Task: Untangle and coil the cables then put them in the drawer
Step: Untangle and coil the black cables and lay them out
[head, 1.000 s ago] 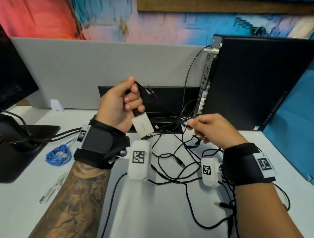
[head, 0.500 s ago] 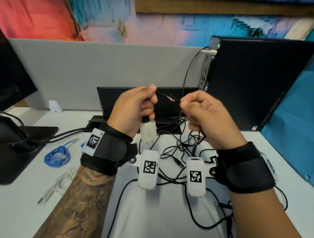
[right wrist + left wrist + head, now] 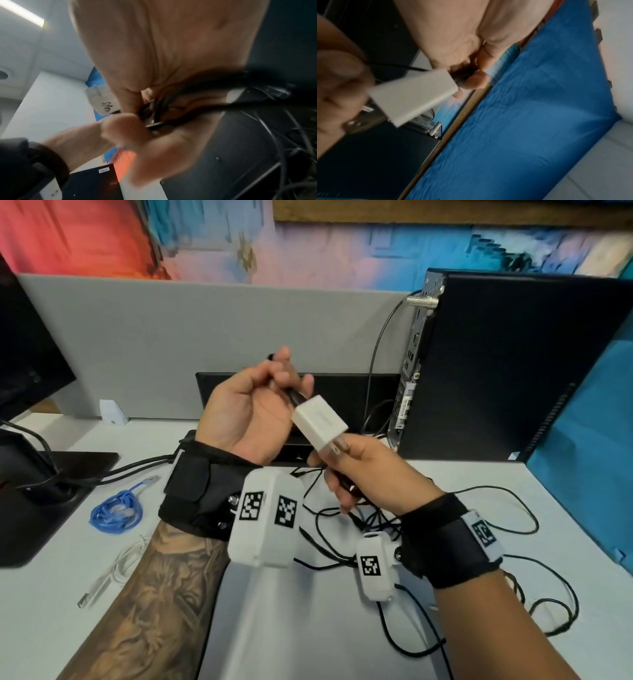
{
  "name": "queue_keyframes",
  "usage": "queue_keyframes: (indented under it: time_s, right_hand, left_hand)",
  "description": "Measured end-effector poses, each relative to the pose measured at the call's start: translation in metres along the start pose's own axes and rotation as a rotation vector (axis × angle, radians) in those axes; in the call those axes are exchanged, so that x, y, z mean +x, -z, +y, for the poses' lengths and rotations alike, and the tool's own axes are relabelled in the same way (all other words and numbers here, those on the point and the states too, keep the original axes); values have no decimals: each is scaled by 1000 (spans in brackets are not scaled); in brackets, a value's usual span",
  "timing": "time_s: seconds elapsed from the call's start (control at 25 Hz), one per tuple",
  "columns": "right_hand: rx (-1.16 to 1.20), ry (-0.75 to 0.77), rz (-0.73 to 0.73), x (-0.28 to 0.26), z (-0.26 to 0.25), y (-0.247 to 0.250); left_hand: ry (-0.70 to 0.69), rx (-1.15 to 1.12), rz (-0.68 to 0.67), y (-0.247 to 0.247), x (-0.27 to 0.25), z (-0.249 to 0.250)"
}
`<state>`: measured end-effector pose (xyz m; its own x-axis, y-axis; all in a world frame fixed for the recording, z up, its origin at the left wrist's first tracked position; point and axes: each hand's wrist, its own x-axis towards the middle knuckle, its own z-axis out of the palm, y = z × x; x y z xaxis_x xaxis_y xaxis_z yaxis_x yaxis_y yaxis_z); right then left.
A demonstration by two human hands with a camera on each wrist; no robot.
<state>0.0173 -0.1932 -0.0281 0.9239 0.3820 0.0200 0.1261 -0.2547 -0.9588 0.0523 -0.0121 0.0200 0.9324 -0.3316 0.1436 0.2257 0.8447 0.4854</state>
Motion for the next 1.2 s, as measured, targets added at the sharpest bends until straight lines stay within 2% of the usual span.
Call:
queue_keyframes:
  time_s: [0.16, 0.32, 0.48, 0.56, 0.64, 0.8, 0.88, 0.96, 1.08, 1.16, 1.2]
  right_hand:
    - [-149, -45, -88, -2, -3, -4]
    - [-429, -18, -15, -12, -17, 1]
    - [-330, -18, 66, -20, -28, 9]
    - [-285, 27, 58, -23, -33, 10]
    - [-274, 129, 155, -26, -39, 13]
    - [-267, 294, 474, -28, -41, 26]
    - [-322, 323, 564, -27, -39, 29]
    - [-304, 322, 648, -26, -35, 36]
    - [-20, 260, 775, -29, -25, 61]
    - [-98, 205, 928, -31, -12, 81]
    - [-175, 173, 960, -31, -6, 87]
  left_hand:
    - [-266, 70, 208, 16, 11, -3]
    - [-451, 228, 261, 20, 15, -20]
    - [-628, 266, 252, 12, 14, -22]
    - [-692, 536, 244, 10, 11, -25]
    - [-671, 941, 176, 10, 6, -31]
    - [-377, 1514, -126, 4, -3, -39]
    - [-412, 1694, -182, 1, -6, -41]
    - [-458, 1720, -149, 1, -8, -39]
    - [-436, 1602, -28, 9, -5, -19]
    - [-432, 1514, 48, 17, -3, -4]
    - [-422, 1494, 73, 17, -1, 0]
